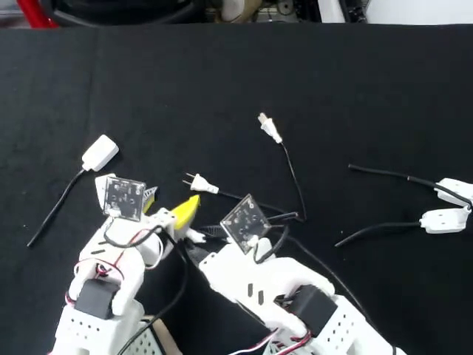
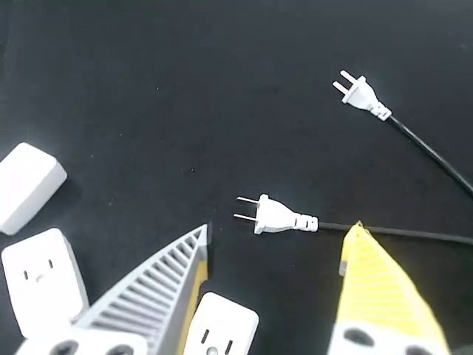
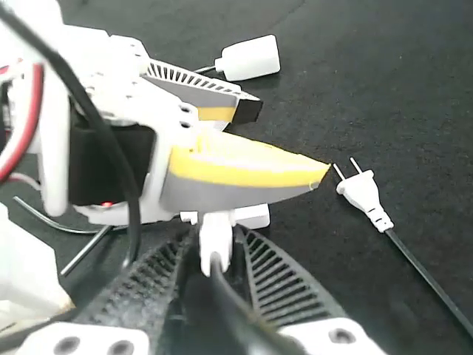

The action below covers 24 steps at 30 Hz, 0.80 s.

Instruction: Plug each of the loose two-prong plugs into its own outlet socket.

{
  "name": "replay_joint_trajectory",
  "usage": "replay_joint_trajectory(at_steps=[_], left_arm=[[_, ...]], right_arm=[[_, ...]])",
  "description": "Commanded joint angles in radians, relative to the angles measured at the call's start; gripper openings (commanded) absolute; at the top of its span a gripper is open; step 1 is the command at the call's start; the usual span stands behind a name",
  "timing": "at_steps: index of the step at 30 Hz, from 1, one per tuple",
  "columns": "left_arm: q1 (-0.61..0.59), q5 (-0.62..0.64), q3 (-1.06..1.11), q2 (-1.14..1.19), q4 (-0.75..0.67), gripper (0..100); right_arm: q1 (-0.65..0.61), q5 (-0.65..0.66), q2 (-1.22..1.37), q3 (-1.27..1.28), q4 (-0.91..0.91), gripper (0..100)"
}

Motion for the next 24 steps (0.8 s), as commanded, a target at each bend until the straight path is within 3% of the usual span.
replay_joint_trajectory(at_steps=[1,14,17,21,24], left_arm=[[0.110,-0.058,-0.056,0.000,0.069,29],[0.102,-0.094,-0.051,0.002,0.077,29],[-0.048,-0.087,-0.101,0.000,0.075,29],[-0.325,-0.097,-0.191,0.000,0.158,29],[-0.489,-0.166,-0.239,0.002,0.198,29]], right_arm=[[0.003,0.018,-0.002,-0.051,-0.037,1.1],[0.037,0.018,-0.001,-0.042,-0.051,1.1],[0.072,0.018,0.001,-0.058,-0.017,1.1],[0.180,0.043,0.002,-0.183,0.163,1.1],[0.273,0.058,0.041,-0.259,0.215,1.1]])
